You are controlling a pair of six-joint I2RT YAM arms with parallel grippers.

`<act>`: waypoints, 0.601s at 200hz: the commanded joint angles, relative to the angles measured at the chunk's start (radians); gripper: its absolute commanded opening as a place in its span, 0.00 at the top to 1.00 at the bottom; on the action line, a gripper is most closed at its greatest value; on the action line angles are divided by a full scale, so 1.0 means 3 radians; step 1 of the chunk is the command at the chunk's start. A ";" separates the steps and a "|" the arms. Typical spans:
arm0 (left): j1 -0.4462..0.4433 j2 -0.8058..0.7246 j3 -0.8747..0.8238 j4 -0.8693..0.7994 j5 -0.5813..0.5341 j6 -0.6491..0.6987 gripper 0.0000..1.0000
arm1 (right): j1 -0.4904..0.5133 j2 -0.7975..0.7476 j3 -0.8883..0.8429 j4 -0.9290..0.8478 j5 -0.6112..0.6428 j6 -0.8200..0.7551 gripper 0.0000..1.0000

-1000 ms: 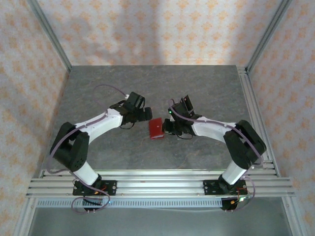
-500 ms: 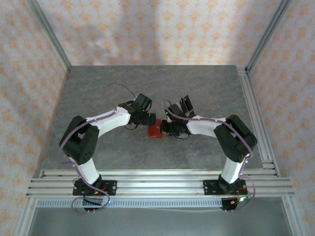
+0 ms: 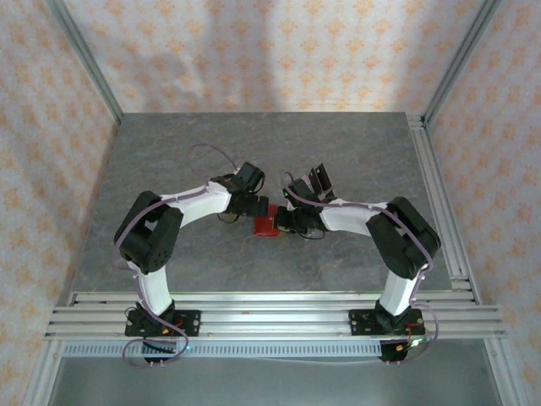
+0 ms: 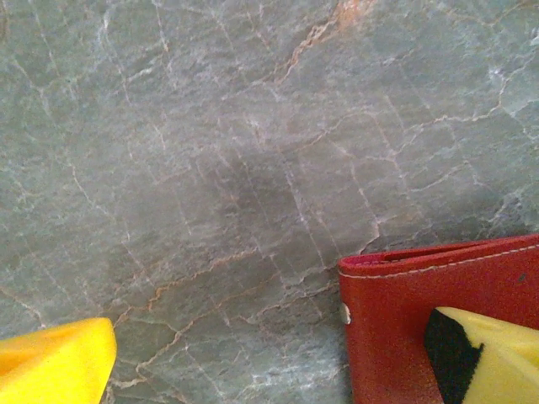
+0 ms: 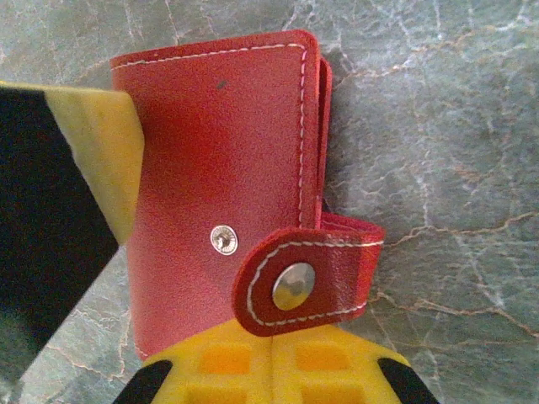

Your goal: Put the credit cards into the card holder

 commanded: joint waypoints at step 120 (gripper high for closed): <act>-0.0011 -0.0095 -0.0451 0.0116 -0.0362 -0.0207 0.04 | -0.0017 -0.0012 0.0923 -0.1388 0.0771 -0.0557 0.62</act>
